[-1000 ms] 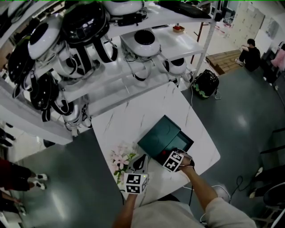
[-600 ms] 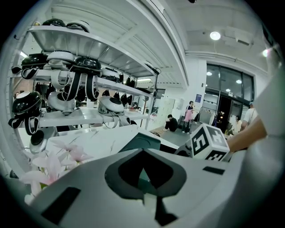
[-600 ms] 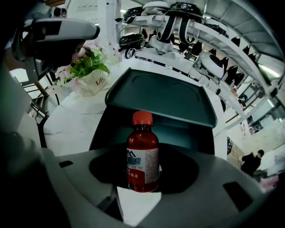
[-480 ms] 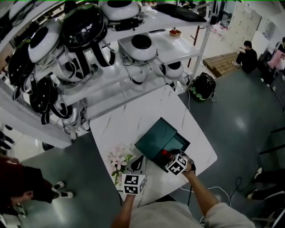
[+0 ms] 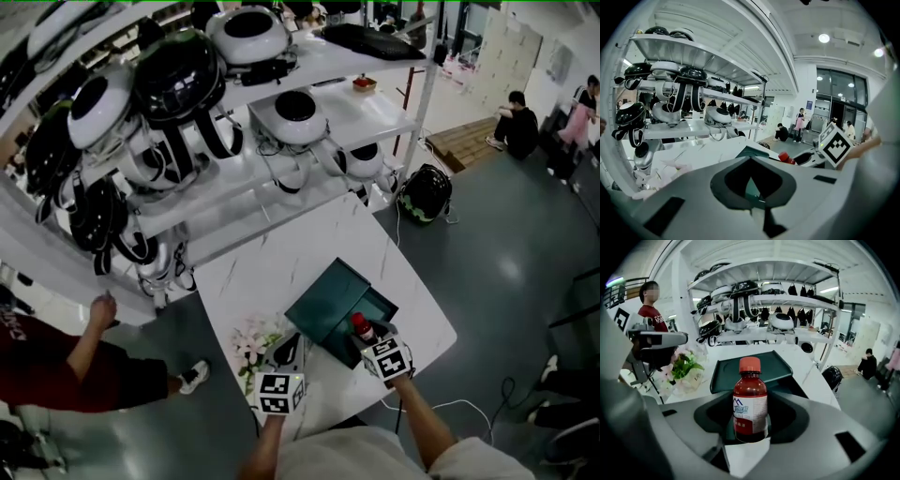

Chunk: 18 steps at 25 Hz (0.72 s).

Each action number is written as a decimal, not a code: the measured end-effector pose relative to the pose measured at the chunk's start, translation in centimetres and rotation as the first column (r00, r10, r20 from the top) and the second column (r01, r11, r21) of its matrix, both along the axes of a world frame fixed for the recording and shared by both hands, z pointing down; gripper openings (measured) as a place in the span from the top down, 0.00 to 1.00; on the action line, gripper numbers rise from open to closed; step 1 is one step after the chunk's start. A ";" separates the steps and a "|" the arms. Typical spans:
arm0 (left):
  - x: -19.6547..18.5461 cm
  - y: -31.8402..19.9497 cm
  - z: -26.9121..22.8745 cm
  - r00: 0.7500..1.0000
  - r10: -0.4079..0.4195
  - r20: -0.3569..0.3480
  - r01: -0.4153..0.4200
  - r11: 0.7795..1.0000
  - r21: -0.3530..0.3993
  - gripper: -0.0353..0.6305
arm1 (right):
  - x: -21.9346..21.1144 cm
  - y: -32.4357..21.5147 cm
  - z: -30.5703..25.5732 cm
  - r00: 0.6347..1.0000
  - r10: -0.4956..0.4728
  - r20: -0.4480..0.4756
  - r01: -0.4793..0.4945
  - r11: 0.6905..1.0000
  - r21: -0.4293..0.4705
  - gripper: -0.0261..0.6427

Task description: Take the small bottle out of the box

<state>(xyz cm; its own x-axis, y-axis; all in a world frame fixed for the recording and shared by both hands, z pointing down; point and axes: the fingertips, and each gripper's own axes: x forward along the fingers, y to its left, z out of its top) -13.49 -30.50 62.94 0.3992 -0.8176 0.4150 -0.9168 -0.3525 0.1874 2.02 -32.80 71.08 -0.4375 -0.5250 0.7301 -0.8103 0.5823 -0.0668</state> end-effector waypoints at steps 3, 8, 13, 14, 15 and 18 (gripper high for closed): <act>-0.2 0.1 -1.0 1.000 -0.007 0.004 0.007 1.000 0.018 0.92 | 0.2 -0.4 -2.0 0.997 0.044 0.058 -0.048 0.997 0.053 0.61; -0.8 0.2 -3.1 1.000 -0.025 0.010 0.024 0.999 0.048 0.92 | 0.1 -0.6 -5.8 0.994 0.050 0.096 -0.063 0.989 0.137 0.61; -1.7 -0.3 -6.1 0.999 -0.048 0.013 0.046 0.993 0.109 0.92 | -0.2 -1.5 -10.2 0.990 0.045 0.136 -0.077 0.968 0.239 0.61; -2.0 -0.5 -6.7 0.999 -0.053 0.014 0.051 0.991 0.121 0.92 | -0.4 -1.7 -11.0 0.989 0.043 0.142 -0.079 0.963 0.259 0.61; -2.3 -0.7 -7.3 0.998 -0.056 0.016 0.053 0.990 0.132 0.92 | -0.5 -1.9 -11.9 0.988 0.040 0.146 -0.080 0.957 0.279 0.61; -2.8 -0.9 -9.1 0.998 -0.065 0.023 0.060 0.985 0.163 0.92 | -0.9 -2.2 -14.1 0.989 0.025 0.144 -0.071 0.942 0.329 0.61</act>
<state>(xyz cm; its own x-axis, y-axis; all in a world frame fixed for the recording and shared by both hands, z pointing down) -16.30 -31.40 53.82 0.3351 -0.8981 0.2850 -0.9422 -0.3178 0.1062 1.17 -35.02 57.01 -0.4883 -0.7501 0.4460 -0.8345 0.5509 0.0128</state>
